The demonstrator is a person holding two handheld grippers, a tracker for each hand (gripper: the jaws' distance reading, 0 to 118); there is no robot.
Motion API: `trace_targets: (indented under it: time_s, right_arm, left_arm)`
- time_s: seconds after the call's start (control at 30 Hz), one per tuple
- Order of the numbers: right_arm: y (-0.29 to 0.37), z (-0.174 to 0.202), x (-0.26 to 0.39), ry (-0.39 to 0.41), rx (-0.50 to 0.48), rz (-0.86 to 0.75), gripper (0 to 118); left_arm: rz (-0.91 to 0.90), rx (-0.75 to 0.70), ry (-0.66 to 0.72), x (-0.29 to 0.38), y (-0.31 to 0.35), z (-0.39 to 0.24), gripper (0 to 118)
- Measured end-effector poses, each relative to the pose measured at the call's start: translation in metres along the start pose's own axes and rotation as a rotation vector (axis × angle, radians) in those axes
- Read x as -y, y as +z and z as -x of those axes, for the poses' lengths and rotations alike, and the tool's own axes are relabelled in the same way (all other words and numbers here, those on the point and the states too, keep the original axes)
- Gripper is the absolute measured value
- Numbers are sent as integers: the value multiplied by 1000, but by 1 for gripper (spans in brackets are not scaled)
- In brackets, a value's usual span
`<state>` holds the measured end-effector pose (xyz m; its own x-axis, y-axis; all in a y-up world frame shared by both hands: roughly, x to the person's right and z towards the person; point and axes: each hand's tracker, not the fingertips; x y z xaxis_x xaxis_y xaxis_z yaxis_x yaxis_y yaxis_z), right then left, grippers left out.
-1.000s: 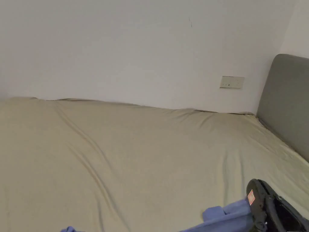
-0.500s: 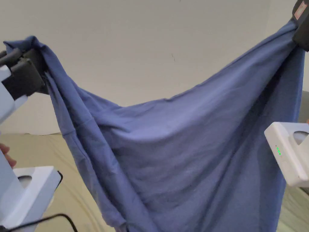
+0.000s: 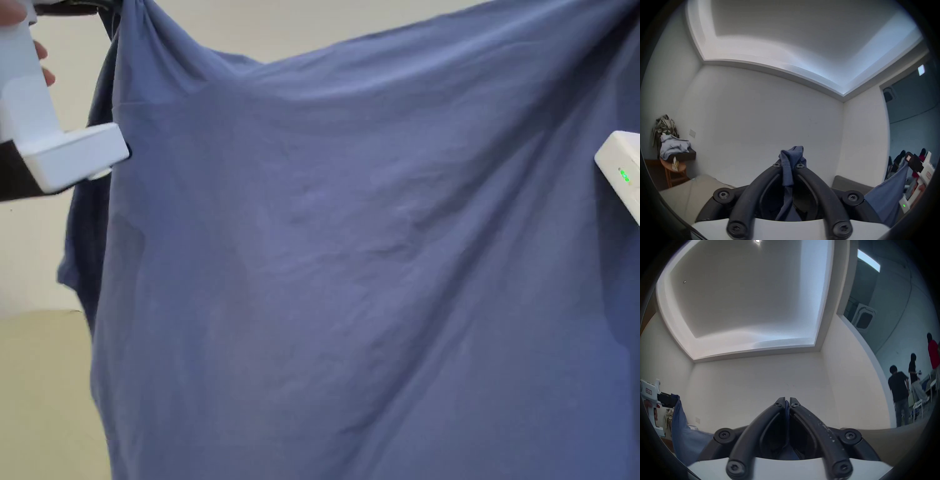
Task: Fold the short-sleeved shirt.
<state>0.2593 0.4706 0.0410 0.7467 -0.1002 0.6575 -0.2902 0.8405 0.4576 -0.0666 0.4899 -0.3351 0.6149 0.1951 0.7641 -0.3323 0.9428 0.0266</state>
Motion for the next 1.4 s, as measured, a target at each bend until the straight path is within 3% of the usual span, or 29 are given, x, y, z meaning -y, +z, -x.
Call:
trace_targets:
  time_s: [0.33, 0.63, 0.93, 1.07, 1.17, 1.4]
  right_arm:
    - [-92, 8, 10, 1, 10, -65, 6]
    - [-77, -3, 72, 1, -23, 3, 6]
    - [6, -32, 151, -64, -45, 186, 6]
    - [62, -39, 181, -80, -65, 264, 6]
    - [106, -49, 195, -157, -81, 338, 6]
    - [227, -59, 222, -202, -50, 490, 6]
  left_arm:
    - [-123, 19, 73, -42, -74, 22, 7]
    - [-98, 37, 49, 20, -54, 40, 7]
    - [62, 112, 21, 124, 20, 59, 7]
    - [153, 115, 88, 179, 67, 71, 7]
    - [203, 98, 103, 215, 109, 82, 7]
    - [309, 97, 184, 284, 231, 98, 7]
